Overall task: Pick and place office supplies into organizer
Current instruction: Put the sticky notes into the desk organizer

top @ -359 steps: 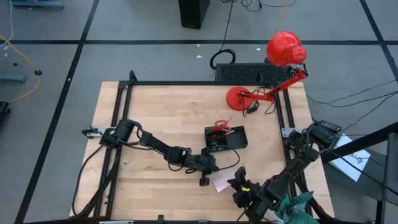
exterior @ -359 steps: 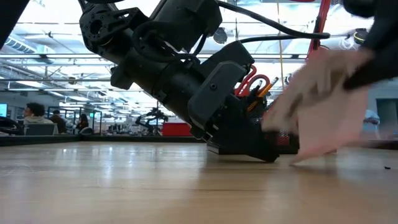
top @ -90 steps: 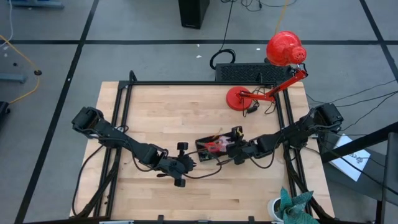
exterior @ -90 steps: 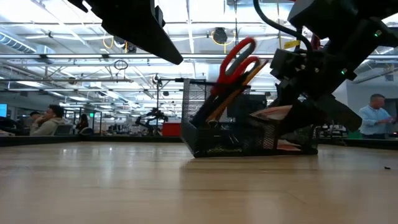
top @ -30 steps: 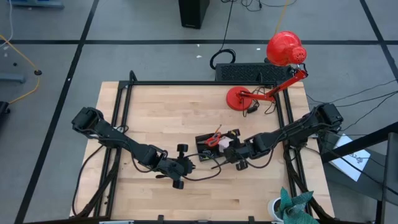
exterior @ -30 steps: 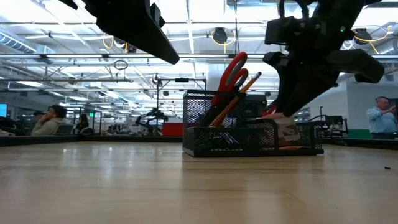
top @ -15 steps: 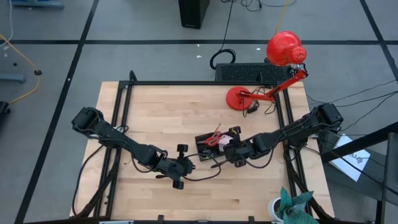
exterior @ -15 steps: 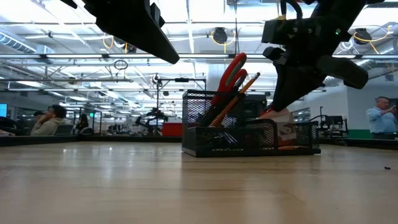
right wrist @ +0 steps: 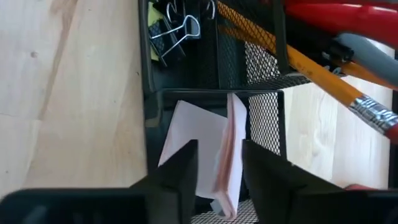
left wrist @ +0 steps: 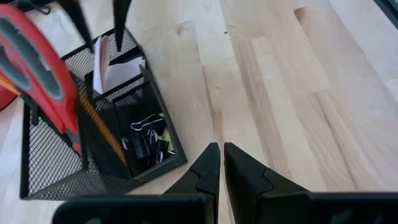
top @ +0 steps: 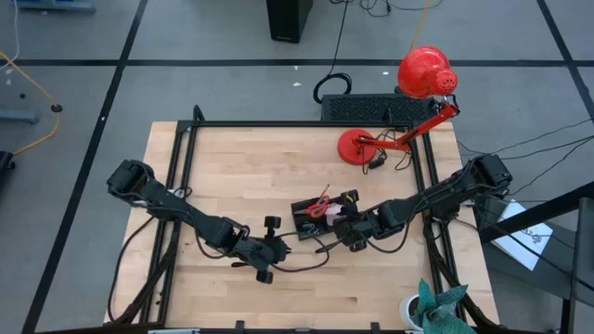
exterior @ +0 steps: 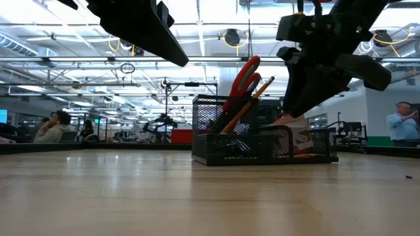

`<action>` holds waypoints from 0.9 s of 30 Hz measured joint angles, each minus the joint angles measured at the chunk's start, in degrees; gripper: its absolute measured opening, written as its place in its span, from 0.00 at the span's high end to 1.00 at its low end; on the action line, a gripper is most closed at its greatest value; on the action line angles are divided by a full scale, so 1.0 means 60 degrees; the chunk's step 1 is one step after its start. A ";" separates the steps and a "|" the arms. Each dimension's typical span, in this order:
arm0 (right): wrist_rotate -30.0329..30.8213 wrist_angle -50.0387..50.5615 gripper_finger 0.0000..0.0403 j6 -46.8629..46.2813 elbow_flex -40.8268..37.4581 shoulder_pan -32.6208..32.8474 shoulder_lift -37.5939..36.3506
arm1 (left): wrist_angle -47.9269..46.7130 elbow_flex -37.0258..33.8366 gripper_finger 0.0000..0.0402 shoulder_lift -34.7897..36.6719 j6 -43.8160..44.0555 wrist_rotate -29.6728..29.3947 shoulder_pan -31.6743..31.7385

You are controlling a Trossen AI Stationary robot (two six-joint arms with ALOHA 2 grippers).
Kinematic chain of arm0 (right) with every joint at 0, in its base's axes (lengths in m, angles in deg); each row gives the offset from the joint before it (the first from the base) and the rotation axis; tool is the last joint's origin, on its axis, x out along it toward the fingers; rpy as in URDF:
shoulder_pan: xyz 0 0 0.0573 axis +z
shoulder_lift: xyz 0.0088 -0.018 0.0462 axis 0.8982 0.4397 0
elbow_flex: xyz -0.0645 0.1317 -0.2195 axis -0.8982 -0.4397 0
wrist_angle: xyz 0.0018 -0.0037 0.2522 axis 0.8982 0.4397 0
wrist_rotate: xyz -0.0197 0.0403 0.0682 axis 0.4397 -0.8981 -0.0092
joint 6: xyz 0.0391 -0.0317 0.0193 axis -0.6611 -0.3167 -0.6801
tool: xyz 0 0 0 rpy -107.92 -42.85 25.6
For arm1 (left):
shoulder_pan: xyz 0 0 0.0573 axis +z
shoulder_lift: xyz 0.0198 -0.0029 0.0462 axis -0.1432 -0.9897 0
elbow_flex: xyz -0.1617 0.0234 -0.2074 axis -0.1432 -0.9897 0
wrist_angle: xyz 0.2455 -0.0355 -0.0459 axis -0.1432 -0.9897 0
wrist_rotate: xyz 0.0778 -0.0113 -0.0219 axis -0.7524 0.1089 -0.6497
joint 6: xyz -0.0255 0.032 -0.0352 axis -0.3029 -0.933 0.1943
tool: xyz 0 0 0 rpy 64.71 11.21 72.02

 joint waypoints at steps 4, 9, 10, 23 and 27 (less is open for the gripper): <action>-0.0008 0.0040 0.62 0.0015 0.0074 -0.0004 0.0000 | 0.0002 0.0000 0.92 0.0000 -0.0082 0.0003 -0.0067; -0.0125 0.0127 0.57 0.0013 0.0066 -0.0001 0.0001 | 0.0002 0.0000 0.92 0.0000 -0.0086 -0.0007 -0.0047; -0.0182 0.0073 0.57 0.0015 0.0034 -0.0001 0.0001 | 0.0002 0.0000 0.92 0.0000 -0.0087 -0.0004 -0.0053; 0.0755 -0.0425 0.69 -0.0022 -0.0694 -0.0143 0.0004 | 0.0002 0.0000 0.92 0.0000 -0.0184 -0.0011 -0.0052; 0.0840 -0.0755 0.75 0.0238 -0.0786 -0.0221 0.0004 | 0.0002 0.0000 0.92 0.0000 -0.0180 -0.0011 -0.0052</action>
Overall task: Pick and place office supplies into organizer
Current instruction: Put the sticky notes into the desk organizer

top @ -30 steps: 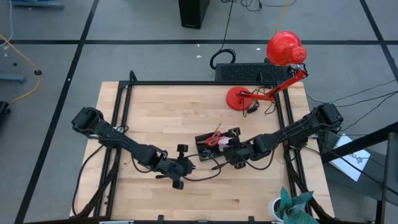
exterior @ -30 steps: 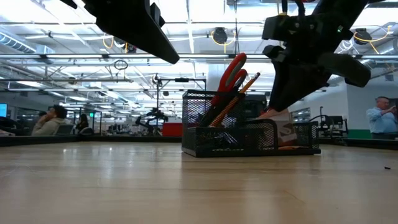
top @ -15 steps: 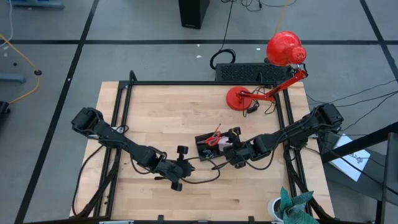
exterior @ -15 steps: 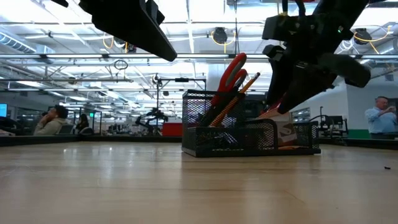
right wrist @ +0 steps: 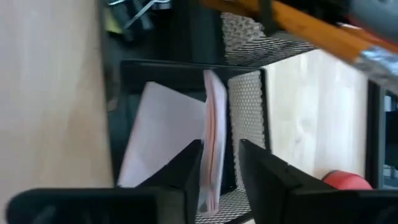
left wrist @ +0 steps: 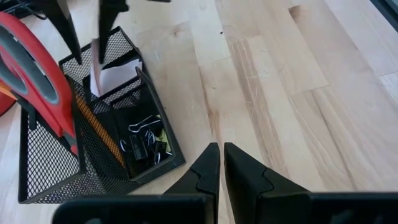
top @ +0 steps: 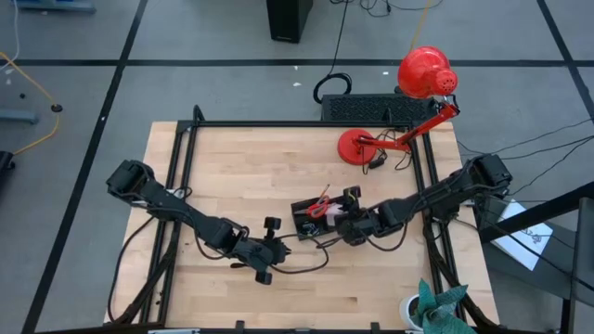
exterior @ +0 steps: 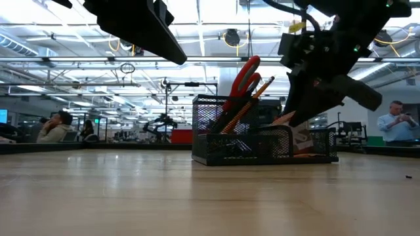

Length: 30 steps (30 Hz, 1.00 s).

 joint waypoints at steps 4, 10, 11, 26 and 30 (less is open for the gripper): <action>0.0556 -0.0070 0.90 0.0397 0.0000 -0.0046 0.0000 | 0.0000 0.0000 0.92 0.0000 0.0044 -0.0004 0.0000; 0.1963 -0.0141 0.97 0.1036 0.0000 0.0136 0.0000 | 0.0000 0.0000 0.92 0.0000 0.0136 -0.0004 0.0000; 0.2167 -0.0138 0.98 0.1081 0.0000 0.0197 0.0000 | 0.0000 0.0000 0.92 0.0000 0.0135 -0.0004 0.0000; 0.2155 -0.0535 0.99 0.0742 0.0000 0.0728 0.1502 | 0.0018 0.0000 0.92 0.0000 0.0135 -0.0004 0.0004; 0.1728 -0.0620 0.99 0.0655 0.0000 0.0722 0.1990 | 0.0022 0.0000 0.92 0.0000 0.0206 -0.0004 -0.0015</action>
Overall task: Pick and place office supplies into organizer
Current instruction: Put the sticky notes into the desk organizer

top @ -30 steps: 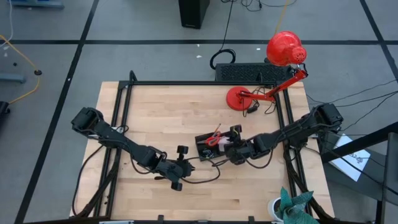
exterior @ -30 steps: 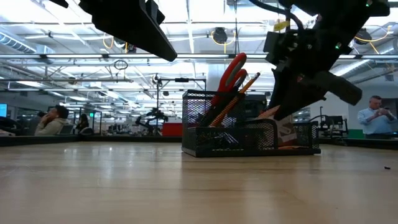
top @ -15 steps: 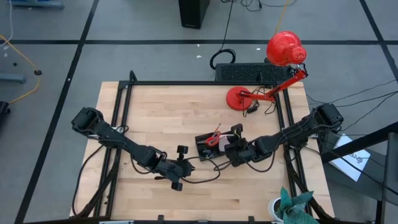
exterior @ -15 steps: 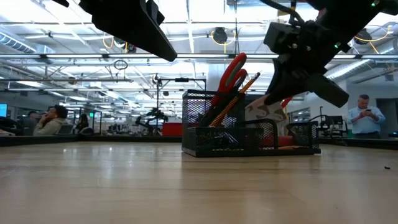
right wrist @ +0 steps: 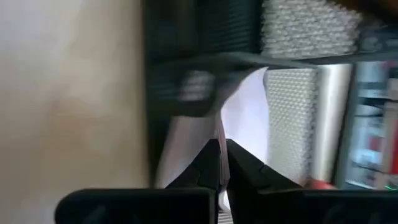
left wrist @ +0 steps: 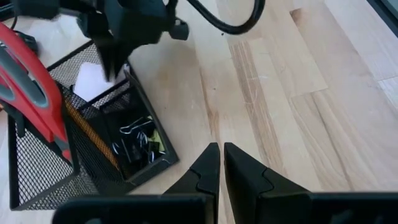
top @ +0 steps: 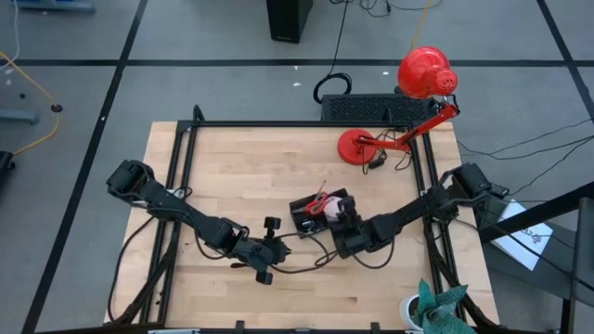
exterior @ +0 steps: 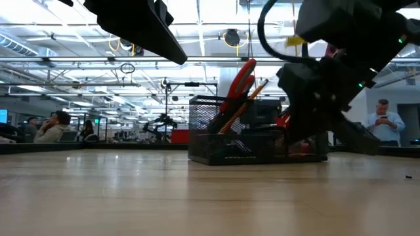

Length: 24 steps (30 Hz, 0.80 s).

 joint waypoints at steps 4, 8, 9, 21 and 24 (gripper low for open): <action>-0.0828 -0.0146 0.95 -0.0049 0.0000 -0.0011 -0.0086 | 0.0000 0.0000 0.92 0.0000 0.0002 0.0004 -0.0015; -0.1205 -0.0116 0.87 -0.0289 0.0000 -0.0011 -0.0615 | 0.0003 0.0000 0.92 0.0000 -0.0032 0.0004 -0.0016; -0.1372 -0.0130 0.85 -0.0352 0.0000 -0.0016 -0.0778 | 0.0007 0.0000 0.92 0.0000 -0.0038 0.0004 -0.0015; -0.2298 -0.0152 0.62 -0.1053 0.0007 -0.0240 -0.1816 | 0.0006 0.0000 0.92 0.0000 0.0007 0.0011 -0.0018; -0.2302 -0.0152 0.63 -0.1147 0.0007 -0.0226 -0.1818 | 0.0036 0.0000 0.92 0.0000 -0.0267 0.0010 -0.0079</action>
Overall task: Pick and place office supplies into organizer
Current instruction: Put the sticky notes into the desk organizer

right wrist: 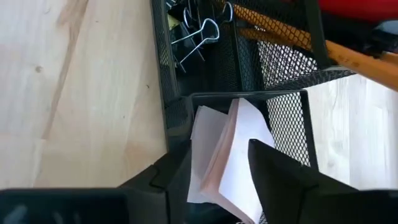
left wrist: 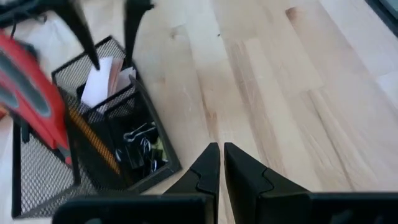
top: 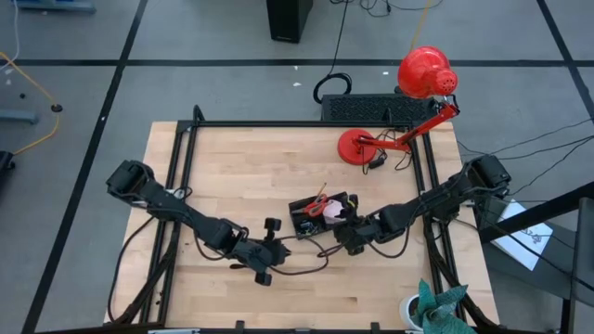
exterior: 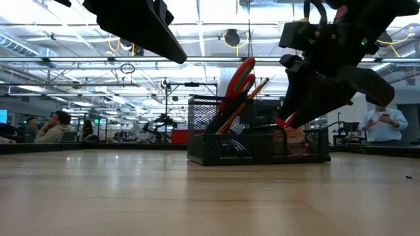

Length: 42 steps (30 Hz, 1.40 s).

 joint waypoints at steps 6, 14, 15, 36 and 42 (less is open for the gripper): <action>-0.0119 -0.0278 0.79 -0.0024 0.0000 0.0032 -0.0003 | 0.1075 0.0000 0.92 0.0000 -0.1791 0.0557 -0.0633; -0.0543 -0.0702 0.98 0.0278 0.0000 0.0021 -0.0004 | 0.1719 0.0007 0.92 0.0219 -0.3017 0.1447 -0.1294; -0.0545 -0.0803 0.97 0.0334 0.0000 -0.0006 -0.0007 | 0.1664 0.0004 0.92 0.0219 -0.3021 0.1447 -0.1294; -0.2548 -0.0977 1.00 0.0407 -0.1293 -0.1803 -0.1209 | 0.1291 0.0000 0.92 0.0251 -0.2525 0.1433 -0.1043; -0.2552 -0.1002 1.00 0.0395 -0.1292 -0.1837 -0.0533 | 0.1214 0.0000 0.92 0.0248 -0.2365 0.1437 -0.0977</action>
